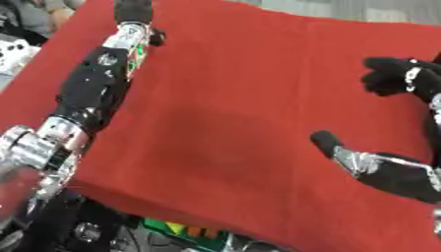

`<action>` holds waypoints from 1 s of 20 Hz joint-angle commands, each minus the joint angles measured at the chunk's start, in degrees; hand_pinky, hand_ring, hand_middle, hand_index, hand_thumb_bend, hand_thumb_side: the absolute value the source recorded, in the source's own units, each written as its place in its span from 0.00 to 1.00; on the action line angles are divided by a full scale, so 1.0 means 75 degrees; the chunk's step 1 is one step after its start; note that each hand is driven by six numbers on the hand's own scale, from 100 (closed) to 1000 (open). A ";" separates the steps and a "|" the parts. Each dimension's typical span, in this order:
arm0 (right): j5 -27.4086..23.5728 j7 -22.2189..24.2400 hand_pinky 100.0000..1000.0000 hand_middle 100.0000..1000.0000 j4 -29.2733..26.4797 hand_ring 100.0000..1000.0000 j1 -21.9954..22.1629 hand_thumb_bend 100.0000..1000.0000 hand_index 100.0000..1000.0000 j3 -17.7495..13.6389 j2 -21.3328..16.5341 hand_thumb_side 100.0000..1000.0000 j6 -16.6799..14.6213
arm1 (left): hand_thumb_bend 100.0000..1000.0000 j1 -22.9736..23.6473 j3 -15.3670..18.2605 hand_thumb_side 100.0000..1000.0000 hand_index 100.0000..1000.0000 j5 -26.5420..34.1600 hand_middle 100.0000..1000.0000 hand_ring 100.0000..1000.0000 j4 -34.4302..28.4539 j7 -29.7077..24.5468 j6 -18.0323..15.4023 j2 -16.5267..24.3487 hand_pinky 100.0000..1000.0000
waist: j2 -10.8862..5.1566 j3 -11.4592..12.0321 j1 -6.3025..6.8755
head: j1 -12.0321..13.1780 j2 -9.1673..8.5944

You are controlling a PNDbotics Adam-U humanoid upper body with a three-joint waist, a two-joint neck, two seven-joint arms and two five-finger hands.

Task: Pick up the objects with one hand, pass them to the other hand, and then place them into the box on the other side of the table.

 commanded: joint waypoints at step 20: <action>0.0100 -0.0174 0.56 0.55 0.0142 0.63 -0.0063 0.58 0.77 0.0027 0.0073 0.39 -0.0143 | 0.28 0.0047 0.0277 0.00 0.80 0.0024 0.72 0.72 0.0060 -0.0897 0.0102 0.0614 0.77 | -0.0029 -0.0029 -0.0107 | -0.0009 -0.0018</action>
